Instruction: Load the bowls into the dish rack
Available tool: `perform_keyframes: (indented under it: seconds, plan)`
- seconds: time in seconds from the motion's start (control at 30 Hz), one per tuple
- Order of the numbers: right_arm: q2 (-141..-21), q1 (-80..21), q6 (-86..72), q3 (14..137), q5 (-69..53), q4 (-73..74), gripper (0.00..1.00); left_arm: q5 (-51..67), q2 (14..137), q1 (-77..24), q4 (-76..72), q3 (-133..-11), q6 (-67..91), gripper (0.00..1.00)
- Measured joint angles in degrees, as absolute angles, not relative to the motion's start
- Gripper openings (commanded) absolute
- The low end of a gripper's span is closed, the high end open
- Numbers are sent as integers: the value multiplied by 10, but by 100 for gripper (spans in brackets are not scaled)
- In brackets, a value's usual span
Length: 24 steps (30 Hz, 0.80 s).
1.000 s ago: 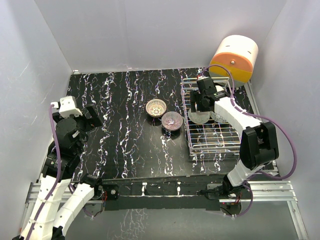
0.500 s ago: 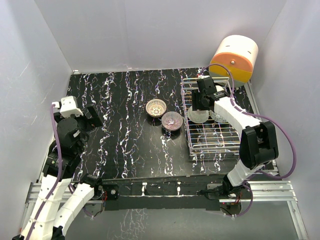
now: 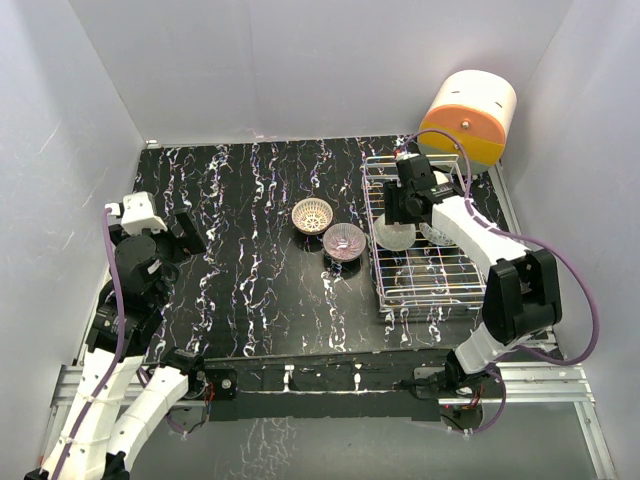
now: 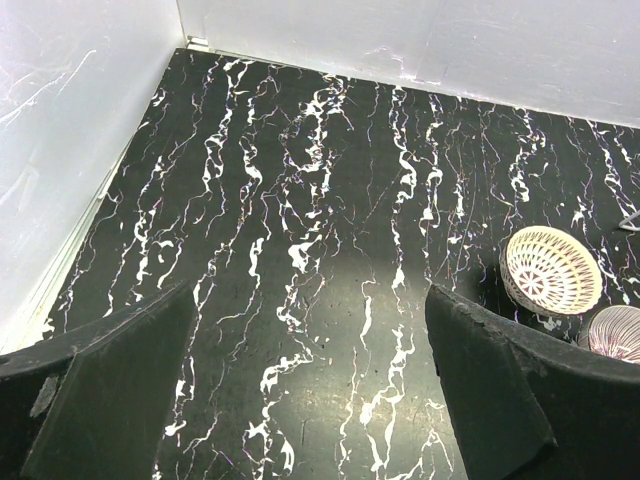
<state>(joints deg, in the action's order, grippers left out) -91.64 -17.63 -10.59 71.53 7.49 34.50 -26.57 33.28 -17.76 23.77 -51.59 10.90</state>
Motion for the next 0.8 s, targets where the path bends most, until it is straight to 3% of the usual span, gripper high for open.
perform_keyframes:
  seconds: [0.8]
  plan:
    - [-723, -183, -157, 583, 152, 465, 40, -235, 332, -178, 227, -513, 116, 97]
